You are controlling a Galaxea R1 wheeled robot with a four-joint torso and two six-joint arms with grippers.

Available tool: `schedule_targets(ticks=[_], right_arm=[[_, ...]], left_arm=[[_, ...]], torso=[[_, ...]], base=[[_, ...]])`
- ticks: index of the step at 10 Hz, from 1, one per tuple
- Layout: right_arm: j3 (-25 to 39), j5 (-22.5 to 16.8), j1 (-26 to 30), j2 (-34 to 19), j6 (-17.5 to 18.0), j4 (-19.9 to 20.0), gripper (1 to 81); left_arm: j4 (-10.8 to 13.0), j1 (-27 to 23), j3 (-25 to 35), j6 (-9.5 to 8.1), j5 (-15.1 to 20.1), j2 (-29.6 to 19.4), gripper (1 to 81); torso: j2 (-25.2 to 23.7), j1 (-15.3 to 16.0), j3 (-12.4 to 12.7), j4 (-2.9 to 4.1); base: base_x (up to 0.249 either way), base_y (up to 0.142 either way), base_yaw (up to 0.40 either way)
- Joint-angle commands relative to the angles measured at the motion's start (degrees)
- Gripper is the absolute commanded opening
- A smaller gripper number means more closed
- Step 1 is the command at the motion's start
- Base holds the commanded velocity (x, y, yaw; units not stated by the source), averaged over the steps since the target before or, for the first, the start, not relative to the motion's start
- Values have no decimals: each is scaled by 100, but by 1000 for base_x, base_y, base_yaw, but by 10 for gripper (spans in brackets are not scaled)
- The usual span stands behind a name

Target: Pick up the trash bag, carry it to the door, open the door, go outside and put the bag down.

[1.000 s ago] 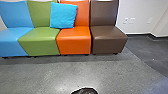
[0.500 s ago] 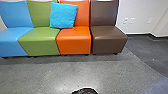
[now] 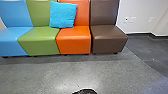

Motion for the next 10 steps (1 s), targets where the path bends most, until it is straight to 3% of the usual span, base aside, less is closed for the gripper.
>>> schedule_targets(ticks=[1, 4, 5, 7, 10], right_arm=[[111, -275, 384, -274, 10, 86, 811], [50, -249, 358, -213, 18, 95, 811], [6, -240, 314, -169, 18, 86, 811], [-143, -232, 234, 7, 10, 69, 811], [-292, -187, 164, 130, 10, 69, 811]], left_arm=[[26, -520, 120, 81, 490, -103, 10], [-61, -520, 706, 64, 543, -540, 10], [-62, -511, 936, 19, 543, -734, 10], [-201, -511, 1122, -7, 534, -1016, 10], [-255, -494, 1122, -7, 543, -1122, 10]], torso=[[556, -358, 0, 0], [1168, -739, -2, 0], [1375, -868, 462, 0], [1699, -1053, 656, 0], [2235, -1405, 1203, 0]], base=[[0, 0, 0], [0, 0, 0], [0, 0, 0], [0, 0, 0], [0, 0, 0]])
